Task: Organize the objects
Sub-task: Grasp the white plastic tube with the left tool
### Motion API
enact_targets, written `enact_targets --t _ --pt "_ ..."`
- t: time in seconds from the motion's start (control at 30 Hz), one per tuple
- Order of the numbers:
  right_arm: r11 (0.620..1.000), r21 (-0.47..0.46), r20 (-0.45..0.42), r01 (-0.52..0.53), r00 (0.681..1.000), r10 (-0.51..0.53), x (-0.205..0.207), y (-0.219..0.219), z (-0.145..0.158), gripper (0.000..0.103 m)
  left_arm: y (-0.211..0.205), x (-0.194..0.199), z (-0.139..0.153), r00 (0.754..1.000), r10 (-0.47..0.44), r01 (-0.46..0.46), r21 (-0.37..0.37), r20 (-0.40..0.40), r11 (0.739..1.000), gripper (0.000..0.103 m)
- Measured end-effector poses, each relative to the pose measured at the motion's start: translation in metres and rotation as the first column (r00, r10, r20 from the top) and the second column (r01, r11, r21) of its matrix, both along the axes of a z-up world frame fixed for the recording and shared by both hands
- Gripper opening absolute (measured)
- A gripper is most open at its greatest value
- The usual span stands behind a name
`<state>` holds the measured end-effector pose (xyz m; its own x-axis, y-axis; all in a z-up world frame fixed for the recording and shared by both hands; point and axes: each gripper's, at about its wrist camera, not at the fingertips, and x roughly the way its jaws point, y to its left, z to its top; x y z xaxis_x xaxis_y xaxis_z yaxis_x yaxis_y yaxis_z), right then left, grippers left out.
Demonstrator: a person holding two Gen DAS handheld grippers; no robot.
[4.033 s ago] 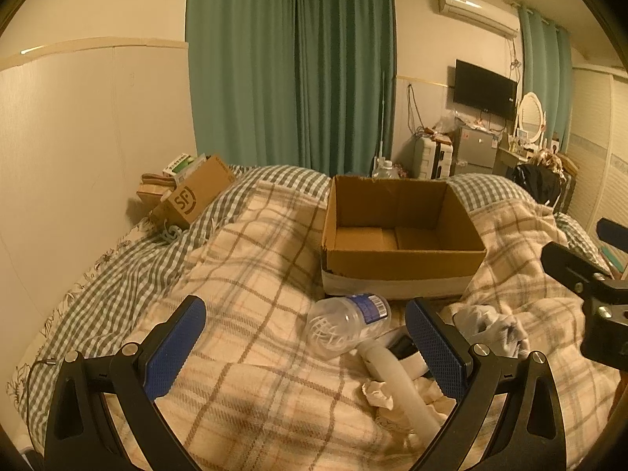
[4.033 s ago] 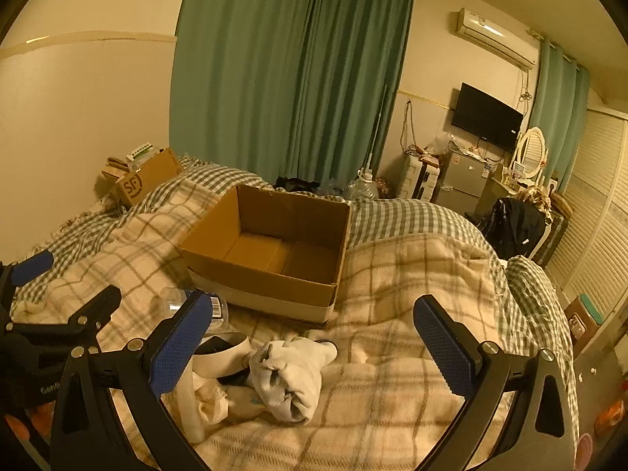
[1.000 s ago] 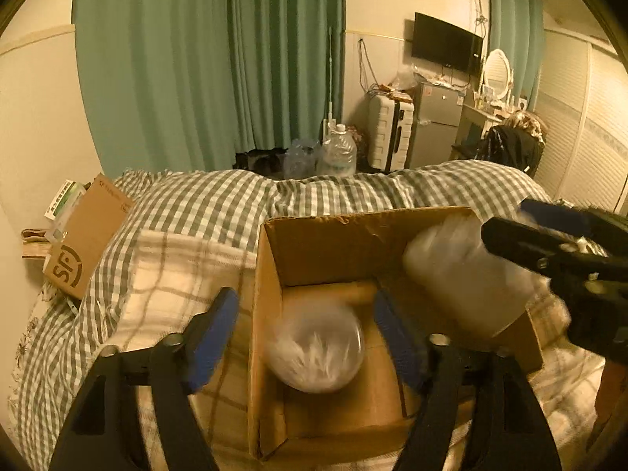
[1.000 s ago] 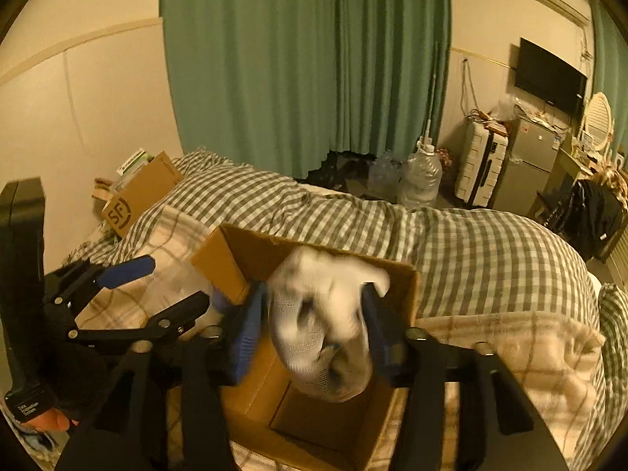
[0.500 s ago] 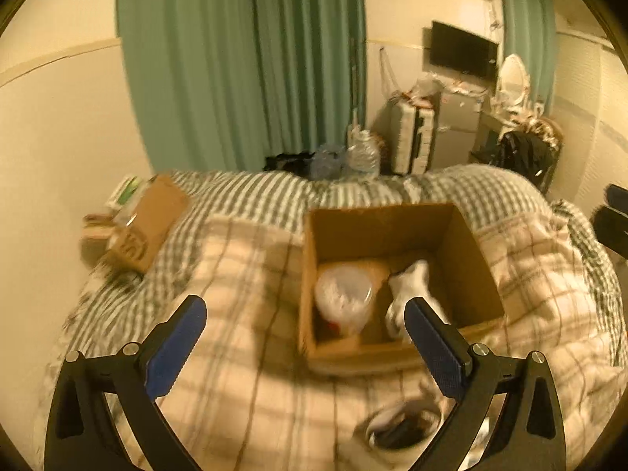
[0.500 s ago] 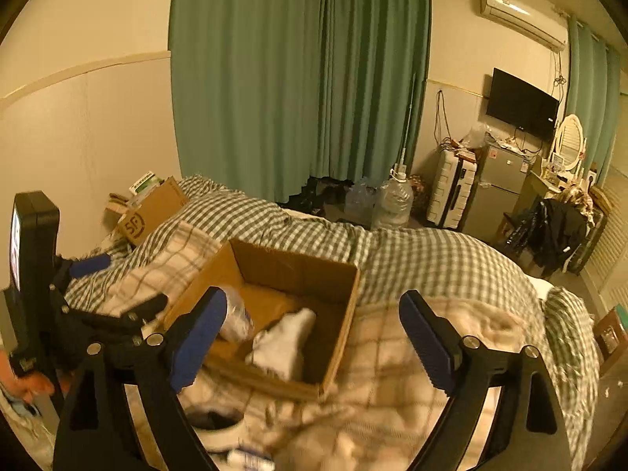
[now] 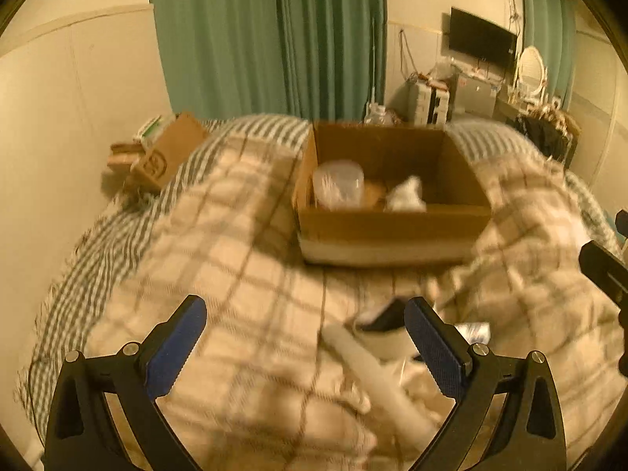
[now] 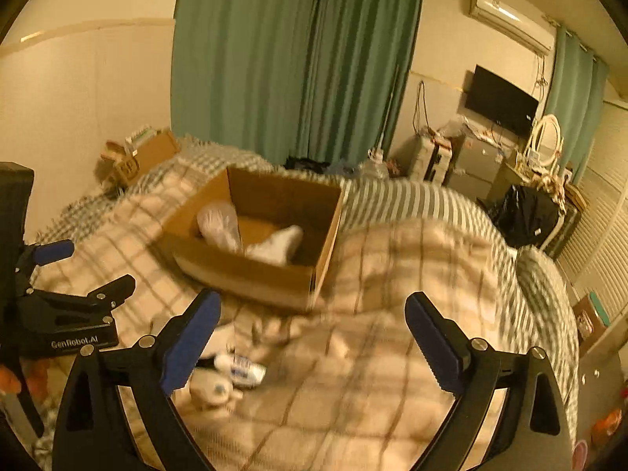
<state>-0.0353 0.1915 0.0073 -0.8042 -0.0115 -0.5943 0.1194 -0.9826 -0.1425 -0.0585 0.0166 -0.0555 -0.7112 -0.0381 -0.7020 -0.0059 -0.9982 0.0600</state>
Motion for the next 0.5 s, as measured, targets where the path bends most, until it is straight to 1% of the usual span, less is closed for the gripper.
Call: enact_targets --t 0.07,0.13,0.2,0.23,0.27,0.3,0.33,0.37,0.5 --pt "1.0 -0.007 0.024 0.003 1.0 -0.003 0.001 -0.002 -0.018 0.095 0.008 0.003 -0.018 0.999 -0.018 0.018 -0.013 0.03 1.0 0.103" --pt "1.0 -0.017 0.055 -0.004 0.998 0.004 -0.001 -0.005 -0.034 0.095 0.013 0.003 -0.029 0.998 -0.032 0.033 -0.019 0.058 0.999 0.103" --pt "1.0 -0.02 0.084 0.013 0.996 -0.011 -0.005 -0.003 -0.046 0.095 0.018 0.003 -0.037 0.995 -0.059 0.061 -0.012 0.086 0.998 0.101" --pt "0.999 -0.026 0.092 0.02 0.996 -0.018 -0.005 -0.002 -0.049 0.095 0.02 0.003 -0.041 0.993 -0.071 0.071 -0.005 0.095 0.997 0.093" --pt "0.999 -0.035 0.098 0.025 0.995 -0.022 -0.006 0.0 -0.052 0.095 0.02 0.005 -0.045 0.992 -0.076 0.076 -0.005 0.105 0.997 0.083" --pt "0.999 -0.039 0.101 0.028 0.995 -0.024 -0.006 0.001 -0.053 0.095 0.021 0.004 -0.048 0.99 -0.081 0.081 -0.003 0.117 0.997 0.079" --pt "0.999 -0.039 0.102 0.029 0.994 -0.025 -0.005 0.001 -0.055 0.095 0.021 0.003 -0.052 0.987 -0.086 0.086 0.005 0.133 0.996 0.071" --pt "0.999 -0.039 0.103 0.03 0.994 -0.026 -0.006 0.0 -0.055 0.095 0.02 0.001 -0.055 0.984 -0.092 0.09 0.02 0.151 0.996 0.066" --pt "0.999 -0.034 0.107 0.022 0.994 -0.019 -0.006 -0.004 -0.058 0.095 0.021 -0.003 -0.064 0.973 -0.124 0.112 0.071 0.194 0.991 0.065"
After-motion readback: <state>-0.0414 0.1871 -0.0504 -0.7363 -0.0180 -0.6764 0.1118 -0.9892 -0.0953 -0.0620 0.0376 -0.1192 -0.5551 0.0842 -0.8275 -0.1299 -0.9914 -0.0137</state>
